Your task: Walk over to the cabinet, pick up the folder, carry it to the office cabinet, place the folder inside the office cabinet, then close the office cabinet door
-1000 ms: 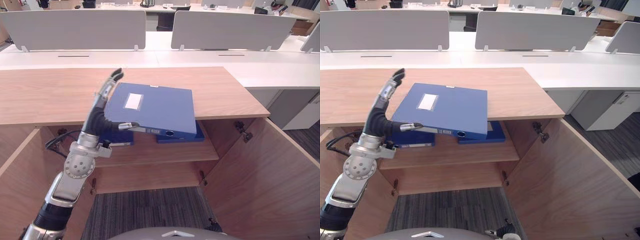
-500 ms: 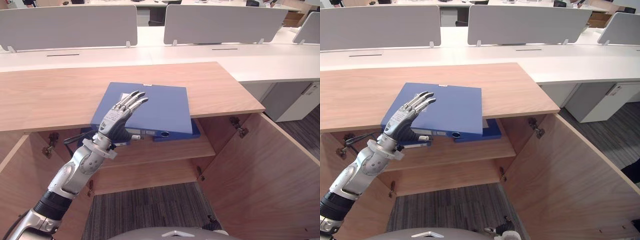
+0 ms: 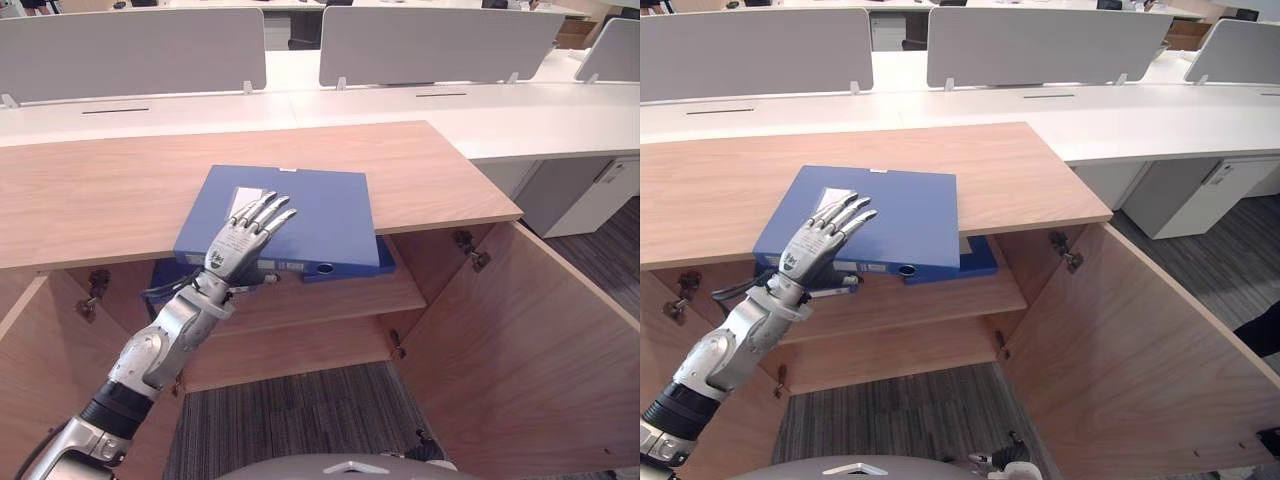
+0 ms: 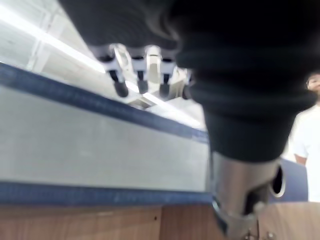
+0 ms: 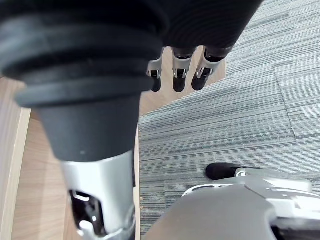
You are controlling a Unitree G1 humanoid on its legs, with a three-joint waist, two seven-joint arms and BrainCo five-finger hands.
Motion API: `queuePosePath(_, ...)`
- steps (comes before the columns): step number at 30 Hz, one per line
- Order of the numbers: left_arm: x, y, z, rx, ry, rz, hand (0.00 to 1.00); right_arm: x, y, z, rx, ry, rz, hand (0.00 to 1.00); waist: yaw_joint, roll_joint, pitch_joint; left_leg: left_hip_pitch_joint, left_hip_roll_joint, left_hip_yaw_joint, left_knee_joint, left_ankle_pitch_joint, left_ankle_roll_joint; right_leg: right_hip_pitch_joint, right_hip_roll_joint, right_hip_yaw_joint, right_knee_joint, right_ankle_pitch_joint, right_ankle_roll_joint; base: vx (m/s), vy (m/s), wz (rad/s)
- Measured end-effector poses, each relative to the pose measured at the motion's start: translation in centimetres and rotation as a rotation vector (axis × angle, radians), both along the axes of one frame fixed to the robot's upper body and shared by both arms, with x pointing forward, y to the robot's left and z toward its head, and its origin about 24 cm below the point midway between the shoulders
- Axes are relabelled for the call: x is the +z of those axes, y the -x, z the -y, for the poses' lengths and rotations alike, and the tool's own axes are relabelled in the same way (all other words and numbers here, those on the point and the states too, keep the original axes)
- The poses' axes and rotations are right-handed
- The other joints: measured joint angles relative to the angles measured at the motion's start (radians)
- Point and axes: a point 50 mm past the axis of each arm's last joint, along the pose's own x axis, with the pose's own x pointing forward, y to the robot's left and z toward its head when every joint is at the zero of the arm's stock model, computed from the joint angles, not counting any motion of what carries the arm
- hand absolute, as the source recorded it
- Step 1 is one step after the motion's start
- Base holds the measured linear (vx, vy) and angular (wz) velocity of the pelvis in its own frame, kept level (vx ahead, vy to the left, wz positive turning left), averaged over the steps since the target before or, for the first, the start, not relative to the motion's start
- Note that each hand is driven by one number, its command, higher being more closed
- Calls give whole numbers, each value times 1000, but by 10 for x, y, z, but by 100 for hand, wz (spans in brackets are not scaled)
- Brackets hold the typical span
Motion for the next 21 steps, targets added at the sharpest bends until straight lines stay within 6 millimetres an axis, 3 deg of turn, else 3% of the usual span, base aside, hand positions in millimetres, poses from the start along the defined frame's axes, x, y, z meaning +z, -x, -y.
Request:
queuePosePath(18,-14,-6,4,91,-2,-7,0,0,1,2,-35,-4,2,0,-4,4,4,1,0,6,0,-6,-1,-1,0,2,0,0,-1,0,0,0)
queuePosePath(19,-14,-6,4,94,0,-2,100,0,1,2,-36,-4,2,0,-4,4,4,1,0,7,0,-7,-1,-1,0,3,0,0,-1,0,0,0)
queuePosePath(21,-15,-7,4,101,-8,3,100,0,2,2,-37,-4,2,0,-4,5,4,1,0,8,0,-7,-1,-2,0,5,0,0,-1,0,0,0)
